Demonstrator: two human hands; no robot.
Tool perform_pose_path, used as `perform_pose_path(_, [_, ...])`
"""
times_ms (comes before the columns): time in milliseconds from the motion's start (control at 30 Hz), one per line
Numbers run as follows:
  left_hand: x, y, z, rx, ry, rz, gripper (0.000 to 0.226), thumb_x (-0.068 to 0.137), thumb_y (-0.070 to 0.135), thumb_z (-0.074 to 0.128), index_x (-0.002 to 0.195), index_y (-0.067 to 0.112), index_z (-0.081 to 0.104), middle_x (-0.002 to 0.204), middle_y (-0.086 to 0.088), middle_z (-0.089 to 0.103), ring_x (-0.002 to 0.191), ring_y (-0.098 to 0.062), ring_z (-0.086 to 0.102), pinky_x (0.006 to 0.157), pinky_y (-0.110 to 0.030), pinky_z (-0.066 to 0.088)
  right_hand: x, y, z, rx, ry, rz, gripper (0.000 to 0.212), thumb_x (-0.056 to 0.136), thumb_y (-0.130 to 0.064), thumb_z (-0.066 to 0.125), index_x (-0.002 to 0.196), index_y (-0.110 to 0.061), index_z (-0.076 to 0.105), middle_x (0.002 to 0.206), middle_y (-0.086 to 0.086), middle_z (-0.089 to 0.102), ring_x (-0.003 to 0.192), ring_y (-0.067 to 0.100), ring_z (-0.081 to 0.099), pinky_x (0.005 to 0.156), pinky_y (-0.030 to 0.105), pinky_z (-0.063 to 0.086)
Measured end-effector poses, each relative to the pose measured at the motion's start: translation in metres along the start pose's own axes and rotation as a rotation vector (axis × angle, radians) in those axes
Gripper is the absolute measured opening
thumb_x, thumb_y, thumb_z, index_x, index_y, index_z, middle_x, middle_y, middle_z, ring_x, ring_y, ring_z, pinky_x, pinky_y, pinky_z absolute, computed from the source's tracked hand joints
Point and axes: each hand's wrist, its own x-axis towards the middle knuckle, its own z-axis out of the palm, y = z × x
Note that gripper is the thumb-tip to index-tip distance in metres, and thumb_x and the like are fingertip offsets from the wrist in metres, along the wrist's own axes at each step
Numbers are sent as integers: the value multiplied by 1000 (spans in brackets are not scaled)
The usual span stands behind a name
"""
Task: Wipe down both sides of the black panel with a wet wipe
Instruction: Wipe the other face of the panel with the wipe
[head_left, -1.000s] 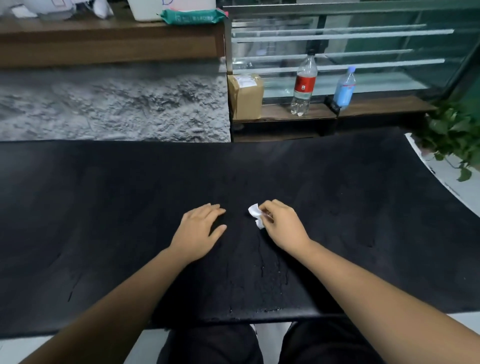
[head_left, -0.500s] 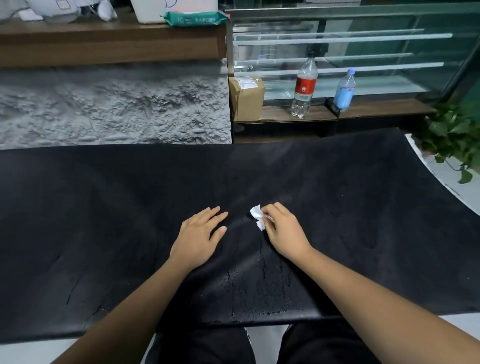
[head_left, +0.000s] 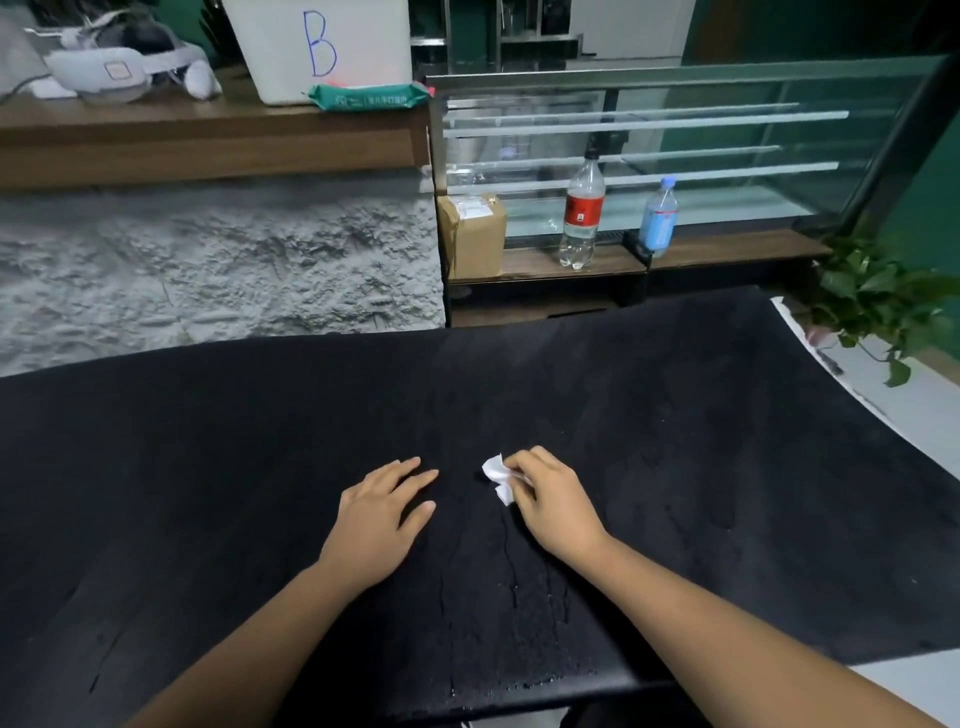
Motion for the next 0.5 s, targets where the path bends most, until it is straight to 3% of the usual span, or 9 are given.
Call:
perform_pose_path(200, [45, 16, -19, 15, -17, 41, 48, 102, 60, 48, 149, 49, 47, 154, 23, 39, 144, -5, 33, 118, -39, 26, 25, 6, -27, 75, 69, 92, 13, 95, -14, 66, 93, -27, 66, 86, -13, 57, 82, 9, 60, 70, 11, 41])
perform_pose_path(500, [164, 101, -24, -73, -35, 182, 45, 103, 57, 50, 147, 45, 50, 144, 22, 50, 135, -6, 44, 110, -36, 33, 83, 61, -120, -19, 250, 200, 16, 91, -12, 70, 91, -28, 68, 85, -12, 60, 84, 7, 61, 69, 10, 42])
